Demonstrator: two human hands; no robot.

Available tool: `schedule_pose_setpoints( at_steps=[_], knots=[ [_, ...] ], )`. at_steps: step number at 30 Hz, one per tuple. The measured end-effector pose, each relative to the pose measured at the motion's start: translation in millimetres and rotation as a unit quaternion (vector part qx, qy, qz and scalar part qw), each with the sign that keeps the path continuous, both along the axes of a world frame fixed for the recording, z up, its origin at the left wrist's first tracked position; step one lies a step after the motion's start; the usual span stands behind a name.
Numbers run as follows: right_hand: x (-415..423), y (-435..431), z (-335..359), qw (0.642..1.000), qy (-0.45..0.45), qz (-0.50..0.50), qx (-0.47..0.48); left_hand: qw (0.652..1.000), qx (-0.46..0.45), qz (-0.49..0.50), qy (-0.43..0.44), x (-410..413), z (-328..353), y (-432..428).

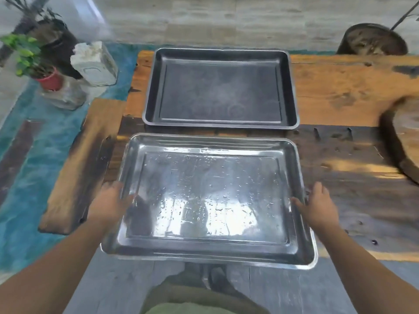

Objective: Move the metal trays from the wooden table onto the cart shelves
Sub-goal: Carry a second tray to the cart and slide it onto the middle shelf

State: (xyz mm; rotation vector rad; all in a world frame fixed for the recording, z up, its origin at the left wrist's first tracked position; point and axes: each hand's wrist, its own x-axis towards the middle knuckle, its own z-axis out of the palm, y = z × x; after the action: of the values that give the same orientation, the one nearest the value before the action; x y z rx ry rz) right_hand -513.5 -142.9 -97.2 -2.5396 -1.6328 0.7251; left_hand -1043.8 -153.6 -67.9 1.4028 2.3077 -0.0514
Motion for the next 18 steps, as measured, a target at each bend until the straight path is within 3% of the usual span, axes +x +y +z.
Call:
schedule_pose_setpoints(
  at_steps=[5, 9, 18],
  knots=[
    [12.3, 2.8, -31.1, 0.999, -0.002, -0.053, -0.002, 0.997, -0.022, 0.075, -0.014, -16.2, -25.4, 7.2],
    [14.3, 1.3, -53.7, 0.994, 0.027, -0.102, -0.014, 0.994, -0.084, 0.069, -0.022, -24.7, -47.2, 6.9],
    [12.7, -1.7, -71.2, 0.986, 0.050, -0.161, -0.005, 0.987, 0.012, 0.157, -0.017, -36.0, -79.2, 1.3]
  ],
)
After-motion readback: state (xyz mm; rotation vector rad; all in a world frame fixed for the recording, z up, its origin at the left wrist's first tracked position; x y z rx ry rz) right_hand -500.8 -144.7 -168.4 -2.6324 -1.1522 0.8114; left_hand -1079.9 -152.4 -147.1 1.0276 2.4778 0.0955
